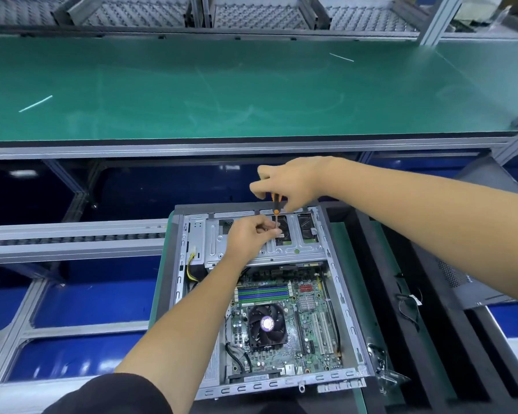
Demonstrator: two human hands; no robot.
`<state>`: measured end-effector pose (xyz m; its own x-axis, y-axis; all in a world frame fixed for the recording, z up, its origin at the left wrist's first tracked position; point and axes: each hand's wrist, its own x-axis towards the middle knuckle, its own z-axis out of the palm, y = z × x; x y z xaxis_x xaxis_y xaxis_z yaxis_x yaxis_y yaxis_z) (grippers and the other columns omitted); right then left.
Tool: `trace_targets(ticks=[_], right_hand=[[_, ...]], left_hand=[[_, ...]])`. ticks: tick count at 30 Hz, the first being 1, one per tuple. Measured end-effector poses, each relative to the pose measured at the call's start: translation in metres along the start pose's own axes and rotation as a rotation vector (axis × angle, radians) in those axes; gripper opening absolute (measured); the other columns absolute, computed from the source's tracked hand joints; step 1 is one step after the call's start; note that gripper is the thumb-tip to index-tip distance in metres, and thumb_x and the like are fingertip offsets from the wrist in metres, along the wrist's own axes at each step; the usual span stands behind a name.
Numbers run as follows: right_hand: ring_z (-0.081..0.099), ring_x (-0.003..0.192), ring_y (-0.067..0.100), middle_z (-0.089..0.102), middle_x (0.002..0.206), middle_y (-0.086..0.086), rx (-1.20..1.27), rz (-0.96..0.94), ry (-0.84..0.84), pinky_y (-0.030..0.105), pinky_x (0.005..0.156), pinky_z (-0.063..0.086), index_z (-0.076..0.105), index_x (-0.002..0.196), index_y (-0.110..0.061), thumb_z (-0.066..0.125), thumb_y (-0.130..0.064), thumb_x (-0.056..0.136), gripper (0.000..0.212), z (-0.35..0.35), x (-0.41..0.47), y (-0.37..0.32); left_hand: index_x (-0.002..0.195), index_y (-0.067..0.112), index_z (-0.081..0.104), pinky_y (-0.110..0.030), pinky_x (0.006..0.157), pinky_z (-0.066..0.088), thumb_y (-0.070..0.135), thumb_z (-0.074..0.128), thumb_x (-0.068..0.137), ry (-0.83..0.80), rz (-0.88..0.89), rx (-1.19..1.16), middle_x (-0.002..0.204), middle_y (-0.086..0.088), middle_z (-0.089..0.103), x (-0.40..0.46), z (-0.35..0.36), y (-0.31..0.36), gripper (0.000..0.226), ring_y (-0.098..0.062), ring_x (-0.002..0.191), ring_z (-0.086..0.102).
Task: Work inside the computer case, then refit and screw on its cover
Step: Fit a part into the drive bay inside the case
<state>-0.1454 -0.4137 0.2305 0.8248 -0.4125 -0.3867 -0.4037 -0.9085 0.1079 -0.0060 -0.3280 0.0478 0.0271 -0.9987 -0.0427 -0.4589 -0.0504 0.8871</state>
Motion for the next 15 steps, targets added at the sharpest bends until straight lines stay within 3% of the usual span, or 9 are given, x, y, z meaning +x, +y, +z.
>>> trace_targets(ticks=[3, 7, 11, 13, 15], right_hand=[[0.04, 0.059, 0.01, 0.04, 0.094, -0.005, -0.152, -0.086, 0.045, 0.03, 0.048, 0.023, 0.042, 0.096, -0.027, 0.062, -0.01, 0.086, 0.029, -0.005, -0.002, 0.005], [0.048, 0.063, 0.02, 0.055, 0.083, -0.001, -0.075, -0.017, 0.078, 0.029, 0.052, 0.03, 0.051, 0.085, -0.023, 0.063, -0.018, 0.082, 0.014, -0.006, 0.0, 0.002], [0.04, 0.056, 0.021, 0.047, 0.062, 0.001, 0.032, 0.141, 0.057, 0.03, 0.051, 0.029, 0.047, 0.068, -0.017, 0.057, -0.035, 0.091, 0.031, 0.0, 0.006, -0.005], [0.048, 0.06, 0.024, 0.049, 0.064, 0.0, -0.038, 0.193, 0.045, 0.03, 0.051, 0.03, 0.052, 0.071, -0.015, 0.049, -0.041, 0.097, 0.037, 0.004, 0.008, -0.007], [0.054, 0.065, 0.022, 0.053, 0.071, -0.004, -0.08, 0.147, 0.057, 0.031, 0.051, 0.03, 0.054, 0.086, -0.018, 0.051, -0.045, 0.096, 0.029, 0.006, 0.007, -0.004]], left_hand=[[0.083, 0.035, 0.076, -0.042, 0.07, 0.06, 0.033, 0.084, 0.082, -0.007, 0.005, -0.001, 0.089, 0.013, 0.077, 0.0, 0.001, -0.002, 0.008, -0.002, 0.06, 0.055], [0.083, 0.042, 0.073, -0.039, 0.069, 0.059, 0.03, 0.085, 0.082, -0.011, 0.003, -0.073, 0.087, 0.013, 0.077, 0.0, 0.0, -0.002, 0.017, -0.003, 0.061, 0.054], [0.085, 0.048, 0.075, -0.026, 0.068, 0.056, 0.036, 0.086, 0.08, 0.0, 0.005, -0.114, 0.083, 0.017, 0.075, -0.001, -0.002, -0.002, 0.017, -0.002, 0.066, 0.06], [0.085, 0.051, 0.074, -0.03, 0.068, 0.056, 0.04, 0.084, 0.081, -0.001, 0.014, -0.067, 0.082, 0.02, 0.074, 0.0, -0.002, -0.001, 0.015, -0.004, 0.069, 0.062], [0.081, 0.05, 0.073, -0.037, 0.07, 0.058, 0.039, 0.083, 0.083, 0.009, 0.023, -0.045, 0.084, 0.021, 0.074, 0.0, -0.002, 0.0, 0.015, -0.011, 0.073, 0.066]])
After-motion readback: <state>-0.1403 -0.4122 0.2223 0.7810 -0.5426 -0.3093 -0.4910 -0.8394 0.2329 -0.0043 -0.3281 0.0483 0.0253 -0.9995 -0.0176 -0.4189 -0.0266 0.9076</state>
